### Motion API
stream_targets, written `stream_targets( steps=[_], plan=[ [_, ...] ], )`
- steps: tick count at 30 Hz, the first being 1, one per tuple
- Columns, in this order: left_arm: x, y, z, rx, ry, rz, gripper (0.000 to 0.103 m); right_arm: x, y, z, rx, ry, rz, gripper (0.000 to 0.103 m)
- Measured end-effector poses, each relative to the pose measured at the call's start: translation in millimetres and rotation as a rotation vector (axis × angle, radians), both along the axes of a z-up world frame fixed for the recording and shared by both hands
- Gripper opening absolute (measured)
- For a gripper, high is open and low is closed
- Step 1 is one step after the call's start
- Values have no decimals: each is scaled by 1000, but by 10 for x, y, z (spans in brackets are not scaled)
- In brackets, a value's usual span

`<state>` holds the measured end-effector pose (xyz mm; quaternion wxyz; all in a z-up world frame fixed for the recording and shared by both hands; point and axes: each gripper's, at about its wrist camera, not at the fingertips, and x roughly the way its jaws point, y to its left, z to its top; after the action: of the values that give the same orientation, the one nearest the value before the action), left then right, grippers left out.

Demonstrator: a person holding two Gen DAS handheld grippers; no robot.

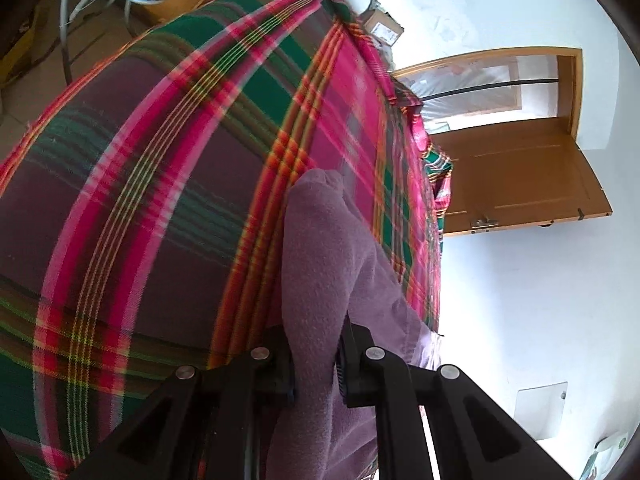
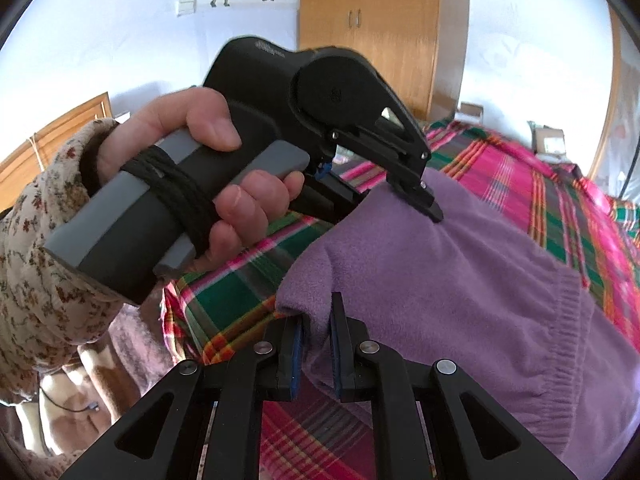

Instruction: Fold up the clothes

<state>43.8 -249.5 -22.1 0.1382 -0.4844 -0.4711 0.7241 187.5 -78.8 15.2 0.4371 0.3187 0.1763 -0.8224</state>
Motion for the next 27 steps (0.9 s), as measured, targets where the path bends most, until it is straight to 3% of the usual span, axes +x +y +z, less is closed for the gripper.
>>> stream_targets(
  steps=[7, 14, 18, 23, 27],
  plan=[
    [30, 29, 3, -27, -10, 16, 21, -57, -7, -53, 12, -23, 4, 16],
    [192, 14, 162, -110, 10, 69, 26, -91, 124, 7, -17, -84, 27, 24],
    [415, 48, 357, -188, 57, 123, 28, -78, 343, 148, -52, -68, 17, 26],
    [585, 142, 539, -218, 100, 174, 30, -180, 731, 351, -134, -85, -29, 26],
    [682, 338, 721, -223, 177, 169, 30, -284, 1187, 429, -180, -80, -137, 27]
  ],
)
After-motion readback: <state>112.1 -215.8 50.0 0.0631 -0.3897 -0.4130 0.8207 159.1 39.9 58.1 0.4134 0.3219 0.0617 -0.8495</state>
